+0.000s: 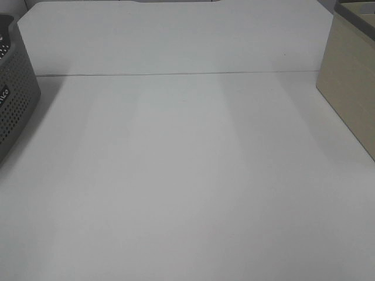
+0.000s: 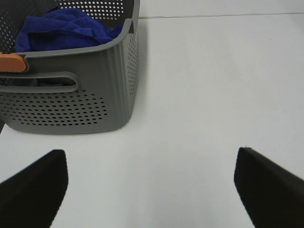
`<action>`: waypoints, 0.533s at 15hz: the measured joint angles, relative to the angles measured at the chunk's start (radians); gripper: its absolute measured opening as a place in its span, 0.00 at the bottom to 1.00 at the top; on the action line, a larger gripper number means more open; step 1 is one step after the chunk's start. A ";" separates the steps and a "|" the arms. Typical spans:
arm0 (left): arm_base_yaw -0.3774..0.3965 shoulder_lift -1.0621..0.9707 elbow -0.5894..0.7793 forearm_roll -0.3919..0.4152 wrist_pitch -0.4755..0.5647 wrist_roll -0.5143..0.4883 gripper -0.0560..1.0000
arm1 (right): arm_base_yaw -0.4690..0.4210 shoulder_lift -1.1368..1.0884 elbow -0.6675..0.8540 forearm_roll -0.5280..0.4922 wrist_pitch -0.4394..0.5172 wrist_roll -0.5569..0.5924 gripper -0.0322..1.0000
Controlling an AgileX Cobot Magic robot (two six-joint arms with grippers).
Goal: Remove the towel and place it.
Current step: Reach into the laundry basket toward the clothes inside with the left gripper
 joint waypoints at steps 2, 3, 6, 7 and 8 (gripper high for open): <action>-0.001 0.000 0.000 0.000 0.000 0.000 0.90 | 0.000 0.000 0.000 0.000 0.000 0.000 0.71; -0.001 0.000 0.000 0.000 0.000 0.000 0.90 | 0.000 0.000 0.000 0.000 0.000 0.000 0.71; -0.001 0.000 0.000 0.000 0.000 0.000 0.90 | 0.000 0.000 0.000 0.000 0.000 0.000 0.71; -0.001 0.000 0.000 0.000 0.000 0.000 0.90 | 0.000 0.000 0.000 0.000 0.000 0.000 0.71; -0.001 0.000 0.000 0.000 0.000 0.000 0.90 | 0.000 0.000 0.000 0.000 0.000 0.000 0.71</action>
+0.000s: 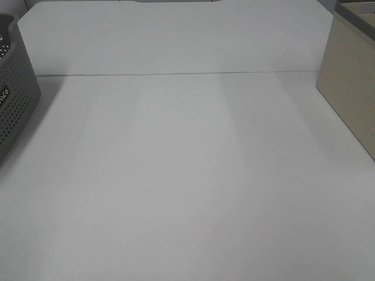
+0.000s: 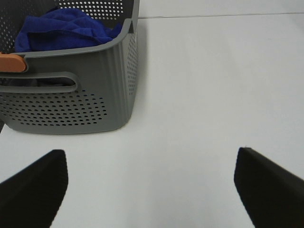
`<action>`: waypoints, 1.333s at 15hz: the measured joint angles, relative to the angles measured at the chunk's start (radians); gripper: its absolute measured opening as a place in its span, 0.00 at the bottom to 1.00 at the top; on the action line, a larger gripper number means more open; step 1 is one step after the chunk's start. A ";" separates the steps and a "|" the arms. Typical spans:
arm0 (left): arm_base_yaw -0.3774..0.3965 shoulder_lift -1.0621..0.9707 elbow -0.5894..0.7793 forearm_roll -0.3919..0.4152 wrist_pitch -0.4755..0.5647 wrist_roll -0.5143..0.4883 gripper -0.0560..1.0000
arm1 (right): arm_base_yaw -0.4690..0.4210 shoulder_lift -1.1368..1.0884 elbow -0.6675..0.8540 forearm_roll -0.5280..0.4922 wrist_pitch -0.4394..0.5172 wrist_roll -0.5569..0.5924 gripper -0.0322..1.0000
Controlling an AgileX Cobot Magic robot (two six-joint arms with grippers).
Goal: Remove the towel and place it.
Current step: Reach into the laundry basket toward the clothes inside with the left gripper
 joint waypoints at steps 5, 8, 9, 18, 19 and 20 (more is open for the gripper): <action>0.000 0.000 0.000 0.000 0.000 0.000 0.91 | 0.000 0.000 0.000 0.000 0.000 0.000 0.71; 0.000 0.000 0.000 0.000 0.000 0.000 0.91 | 0.000 0.000 0.000 0.000 0.000 0.000 0.71; 0.000 0.000 0.000 0.000 0.000 0.000 0.91 | 0.000 0.000 0.000 0.000 0.000 0.000 0.71; 0.000 0.000 0.000 0.000 0.000 0.000 0.91 | 0.000 0.000 0.000 0.000 0.000 0.000 0.71; 0.000 0.000 0.000 0.000 0.000 0.000 0.91 | 0.000 0.000 0.000 0.000 0.000 0.000 0.71; 0.000 0.000 0.000 0.000 0.000 0.000 0.91 | 0.000 0.000 0.000 0.000 0.000 0.000 0.71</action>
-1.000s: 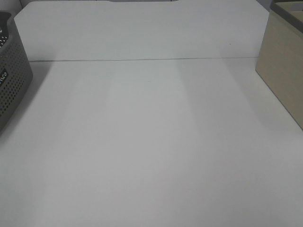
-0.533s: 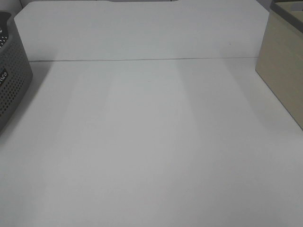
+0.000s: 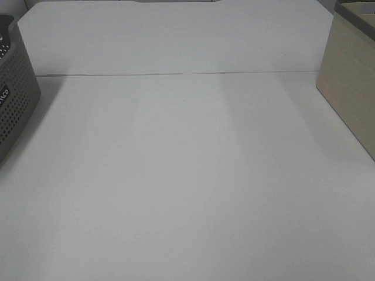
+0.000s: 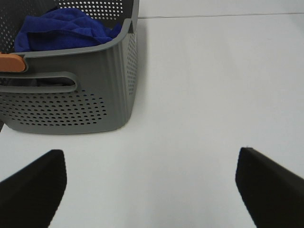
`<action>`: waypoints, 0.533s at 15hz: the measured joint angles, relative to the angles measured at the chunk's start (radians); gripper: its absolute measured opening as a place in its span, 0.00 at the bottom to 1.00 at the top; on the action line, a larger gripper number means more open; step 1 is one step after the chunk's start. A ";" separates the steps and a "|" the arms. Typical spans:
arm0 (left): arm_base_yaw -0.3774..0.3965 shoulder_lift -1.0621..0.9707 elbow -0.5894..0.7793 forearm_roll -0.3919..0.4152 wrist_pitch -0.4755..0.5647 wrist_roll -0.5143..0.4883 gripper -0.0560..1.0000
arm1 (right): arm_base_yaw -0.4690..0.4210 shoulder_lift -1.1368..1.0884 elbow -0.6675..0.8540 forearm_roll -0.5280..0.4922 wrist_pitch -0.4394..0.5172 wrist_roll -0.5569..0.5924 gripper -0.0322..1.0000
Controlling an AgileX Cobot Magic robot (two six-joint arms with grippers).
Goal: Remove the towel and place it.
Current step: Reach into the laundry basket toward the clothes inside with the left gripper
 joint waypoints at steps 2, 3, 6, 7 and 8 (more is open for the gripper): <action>0.000 0.000 0.000 0.000 0.000 0.000 0.91 | 0.000 0.000 0.000 0.000 0.000 0.000 0.71; 0.000 0.000 0.000 0.000 0.000 0.000 0.91 | 0.000 0.000 0.000 0.000 0.000 0.000 0.71; 0.000 0.000 0.000 0.000 0.000 0.000 0.91 | 0.000 0.000 0.000 0.000 0.000 0.000 0.71; 0.000 0.000 0.000 0.000 0.000 0.000 0.91 | 0.000 0.000 0.000 0.000 0.000 0.000 0.71; 0.000 0.000 0.000 0.000 0.000 0.000 0.91 | 0.000 0.000 0.000 0.000 0.000 0.000 0.71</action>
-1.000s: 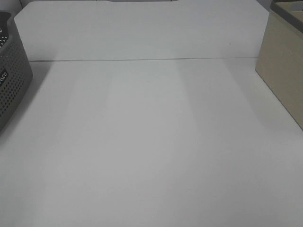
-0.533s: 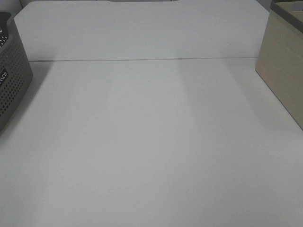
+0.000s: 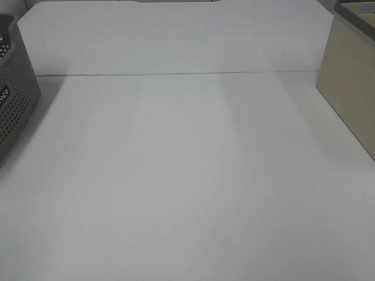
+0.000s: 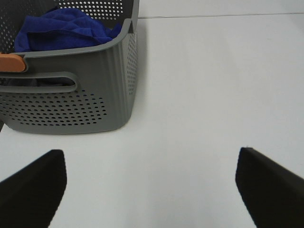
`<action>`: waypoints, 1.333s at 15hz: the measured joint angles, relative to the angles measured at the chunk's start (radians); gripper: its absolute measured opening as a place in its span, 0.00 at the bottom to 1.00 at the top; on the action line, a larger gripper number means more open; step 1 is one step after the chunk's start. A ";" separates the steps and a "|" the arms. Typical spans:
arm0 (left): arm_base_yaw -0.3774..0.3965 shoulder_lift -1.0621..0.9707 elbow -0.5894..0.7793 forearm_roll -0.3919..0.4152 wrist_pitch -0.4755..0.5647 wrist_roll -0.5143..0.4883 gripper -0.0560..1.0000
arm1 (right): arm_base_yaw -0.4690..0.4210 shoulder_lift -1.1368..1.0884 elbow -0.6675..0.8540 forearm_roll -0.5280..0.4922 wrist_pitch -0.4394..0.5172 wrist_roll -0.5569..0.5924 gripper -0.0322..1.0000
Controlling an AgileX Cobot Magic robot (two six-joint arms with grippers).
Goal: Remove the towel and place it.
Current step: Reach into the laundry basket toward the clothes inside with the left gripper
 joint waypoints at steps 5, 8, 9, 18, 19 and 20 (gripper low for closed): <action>0.000 0.000 0.000 0.000 0.000 0.000 0.91 | 0.000 0.000 0.000 0.000 0.000 0.000 0.71; 0.000 0.000 0.000 0.000 0.000 0.000 0.91 | 0.000 0.000 0.000 0.000 0.000 0.000 0.71; 0.000 0.000 0.000 0.000 0.000 0.000 0.91 | 0.000 0.000 0.000 0.000 0.000 0.000 0.71; 0.000 0.000 0.000 0.000 0.000 0.000 0.91 | 0.000 0.000 0.000 0.000 0.000 0.000 0.71; 0.000 0.000 0.000 0.000 0.000 0.008 0.91 | 0.000 0.000 0.000 0.000 0.000 0.000 0.71; 0.000 0.000 0.000 -0.003 0.000 0.032 0.91 | 0.000 0.000 0.000 0.000 0.000 0.000 0.71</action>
